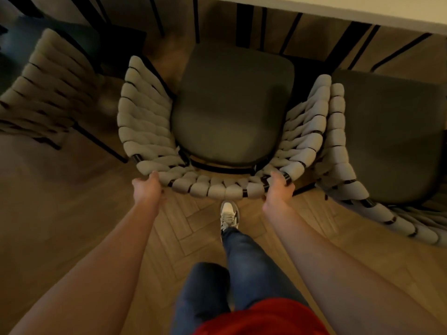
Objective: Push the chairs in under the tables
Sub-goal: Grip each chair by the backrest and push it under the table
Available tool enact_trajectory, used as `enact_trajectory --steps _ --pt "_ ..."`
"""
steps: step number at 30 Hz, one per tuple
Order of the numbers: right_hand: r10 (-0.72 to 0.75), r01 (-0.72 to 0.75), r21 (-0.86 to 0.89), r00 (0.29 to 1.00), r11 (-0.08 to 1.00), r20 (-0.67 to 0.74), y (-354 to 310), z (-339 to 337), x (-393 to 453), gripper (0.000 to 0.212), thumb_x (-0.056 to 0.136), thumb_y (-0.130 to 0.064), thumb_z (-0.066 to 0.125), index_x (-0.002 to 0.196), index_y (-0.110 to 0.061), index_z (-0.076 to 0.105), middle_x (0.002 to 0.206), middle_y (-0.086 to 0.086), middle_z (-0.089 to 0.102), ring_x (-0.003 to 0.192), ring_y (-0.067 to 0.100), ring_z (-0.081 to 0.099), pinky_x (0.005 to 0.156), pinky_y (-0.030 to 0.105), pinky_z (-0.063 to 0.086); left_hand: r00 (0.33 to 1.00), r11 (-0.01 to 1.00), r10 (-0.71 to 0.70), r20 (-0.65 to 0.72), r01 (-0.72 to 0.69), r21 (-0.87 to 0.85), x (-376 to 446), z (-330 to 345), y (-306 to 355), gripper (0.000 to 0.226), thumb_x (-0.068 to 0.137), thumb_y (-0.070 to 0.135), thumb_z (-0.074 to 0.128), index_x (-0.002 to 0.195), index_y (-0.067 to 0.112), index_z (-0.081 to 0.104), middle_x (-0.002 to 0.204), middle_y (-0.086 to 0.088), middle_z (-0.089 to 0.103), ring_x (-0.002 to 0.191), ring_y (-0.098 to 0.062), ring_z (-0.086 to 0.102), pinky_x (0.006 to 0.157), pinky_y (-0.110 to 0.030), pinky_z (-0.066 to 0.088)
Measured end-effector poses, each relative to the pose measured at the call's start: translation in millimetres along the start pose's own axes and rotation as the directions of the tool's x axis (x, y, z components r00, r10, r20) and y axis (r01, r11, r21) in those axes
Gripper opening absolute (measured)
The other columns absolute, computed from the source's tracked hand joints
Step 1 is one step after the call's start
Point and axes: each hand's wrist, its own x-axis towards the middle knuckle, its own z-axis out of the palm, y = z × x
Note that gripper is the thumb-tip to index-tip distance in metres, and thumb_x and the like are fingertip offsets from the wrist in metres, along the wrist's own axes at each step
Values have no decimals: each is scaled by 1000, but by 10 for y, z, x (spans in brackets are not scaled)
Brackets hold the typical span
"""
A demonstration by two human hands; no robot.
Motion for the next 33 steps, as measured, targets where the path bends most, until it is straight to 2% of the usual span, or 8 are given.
enact_trajectory --steps 4,7,12,16,20,24,29,33 --pt "-8 11 28 993 1000 -115 54 199 21 72 95 -18 64 155 -19 24 145 10 46 126 28 50 98 35 39 1000 1000 -28 5 28 -15 306 -57 315 63 93 43 58 145 22 29 125 -8 52 106 -30 60 83 -50 57" --pt "-28 41 74 985 996 -169 79 283 32 71 92 -14 67 152 -15 29 144 9 49 121 23 51 99 33 41 1000 999 -28 5 28 38 505 -101 514 64 93 43 60 145 22 29 126 -9 51 106 -31 58 85 -52 56" --pt "15 24 154 969 988 -245 209 404 45 78 86 -24 76 151 -21 32 139 7 53 122 28 56 105 50 47 999 985 19 34 -25 169 843 -172 773 74 89 41 65 148 23 25 138 -16 49 117 -37 54 95 -56 50" --pt "-8 54 148 956 987 -295 260 439 118 73 88 -22 73 151 -22 35 140 6 52 121 26 56 103 48 48 996 961 34 78 -54 271 1057 -185 914 68 87 39 68 142 17 35 136 -18 51 116 -38 55 95 -56 50" --pt "25 33 200 959 979 -281 285 448 145 58 89 -11 70 141 -21 47 127 14 61 109 31 64 92 50 56 995 920 66 76 -90 381 1112 -223 960 58 92 38 63 136 7 42 133 -19 53 116 -38 55 92 -44 49" --pt "61 -6 231 971 973 -233 379 573 62 55 87 -18 73 137 -22 50 123 12 65 104 30 68 85 50 59 996 904 63 64 -84 419 1185 -338 1067 59 93 40 61 137 6 43 135 -20 52 118 -39 54 97 -46 48" --pt "82 -30 254 977 967 -195 511 885 -101 44 92 -17 68 132 -21 50 115 9 65 102 28 66 80 45 58 997 907 52 52 -69 415 1402 -602 1286 59 92 40 62 140 10 45 133 -17 55 115 -37 57 91 -45 51" --pt "88 -41 323 987 945 -131 814 999 85 68 72 -35 81 134 -25 55 126 13 66 104 29 69 71 39 60 997 908 57 55 -75 413 1547 -737 1439 62 90 42 64 140 11 44 133 -16 55 114 -37 58 96 -51 51"
